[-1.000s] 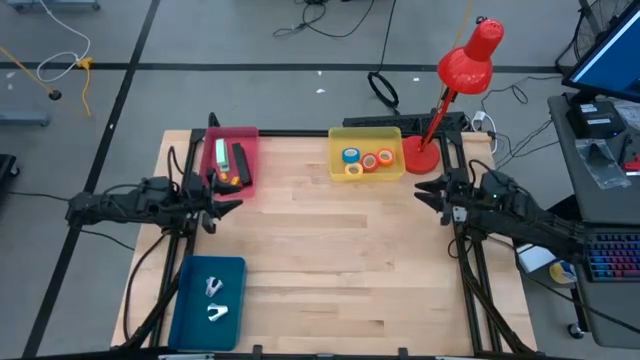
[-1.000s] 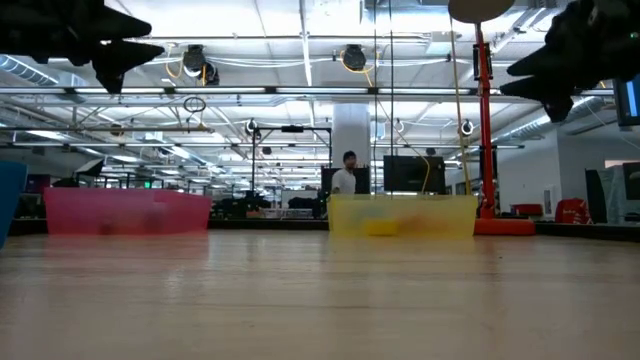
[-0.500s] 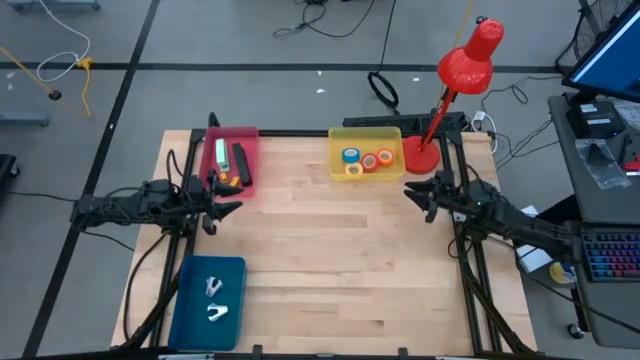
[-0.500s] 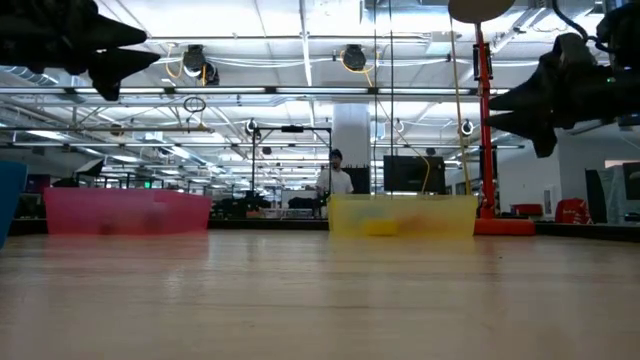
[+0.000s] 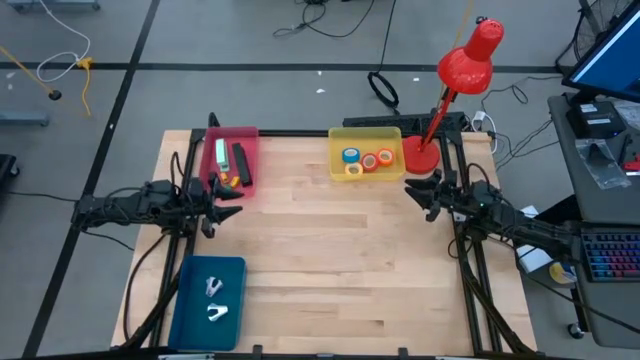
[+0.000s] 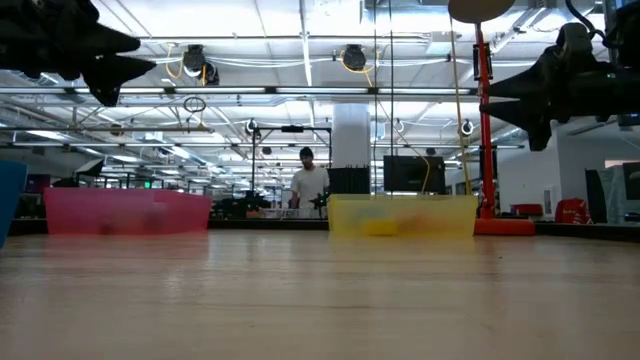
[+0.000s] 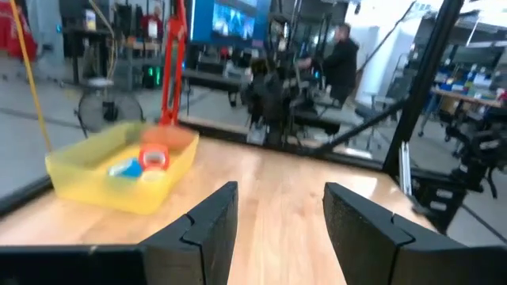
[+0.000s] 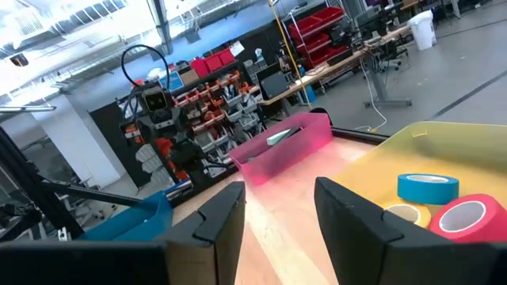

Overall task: Pick and place Stapler, Stapler remover, tape
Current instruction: Return to Home Position

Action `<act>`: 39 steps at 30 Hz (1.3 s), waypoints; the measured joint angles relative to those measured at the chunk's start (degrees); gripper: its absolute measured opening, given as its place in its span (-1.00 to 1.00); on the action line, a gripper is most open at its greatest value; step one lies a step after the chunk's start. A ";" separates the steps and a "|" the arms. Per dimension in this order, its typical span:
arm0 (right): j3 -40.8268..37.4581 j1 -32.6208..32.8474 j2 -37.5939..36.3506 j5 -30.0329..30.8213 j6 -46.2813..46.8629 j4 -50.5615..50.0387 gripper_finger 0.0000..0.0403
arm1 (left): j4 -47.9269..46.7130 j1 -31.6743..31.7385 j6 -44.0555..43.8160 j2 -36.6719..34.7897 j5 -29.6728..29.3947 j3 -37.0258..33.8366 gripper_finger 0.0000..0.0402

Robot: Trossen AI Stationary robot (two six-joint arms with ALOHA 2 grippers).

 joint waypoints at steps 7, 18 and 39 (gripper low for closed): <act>-0.08 -0.02 -0.02 0.01 2.30 0.03 -0.26 | -4.57 0.00 -4.78 0.02 -0.07 0.00 -0.07; -0.12 0.00 -0.02 0.13 2.41 0.07 -0.26 | -4.55 0.00 -10.42 0.09 0.08 0.00 -0.07; -0.14 -0.01 -0.02 0.15 2.40 0.09 -0.29 | -4.52 -0.01 -10.15 0.13 0.06 0.00 -0.07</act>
